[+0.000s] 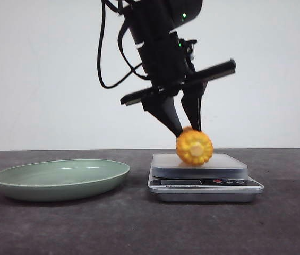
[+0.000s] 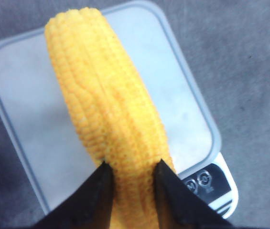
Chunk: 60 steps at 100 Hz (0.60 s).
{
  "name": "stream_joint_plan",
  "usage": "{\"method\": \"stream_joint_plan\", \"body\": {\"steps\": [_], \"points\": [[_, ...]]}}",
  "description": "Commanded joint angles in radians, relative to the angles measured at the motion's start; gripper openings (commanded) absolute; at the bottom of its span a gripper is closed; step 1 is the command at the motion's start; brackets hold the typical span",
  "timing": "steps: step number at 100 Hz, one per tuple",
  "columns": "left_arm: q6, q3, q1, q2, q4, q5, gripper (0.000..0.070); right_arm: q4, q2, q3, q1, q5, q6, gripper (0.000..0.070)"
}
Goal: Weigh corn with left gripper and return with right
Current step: 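Lift the corn with the left gripper, carry it onto the scale, release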
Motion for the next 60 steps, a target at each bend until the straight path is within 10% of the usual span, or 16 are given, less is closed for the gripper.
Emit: {"method": "stream_joint_plan", "body": {"steps": [1,26,60], "points": [[-0.004,0.026,-0.012,0.035,0.000,0.002,0.0010,0.005,0.004,0.017,0.004,0.000,-0.011,0.0549],[0.002,0.030,-0.015,0.040,0.008,0.002,0.0452,-0.001,0.004,0.017,0.004,0.000,-0.012,0.0550],[0.126,0.123,-0.006,-0.158,-0.072,-0.114,0.0486,-0.002,0.004,0.017,0.004,0.000,-0.023,0.0550]]}}
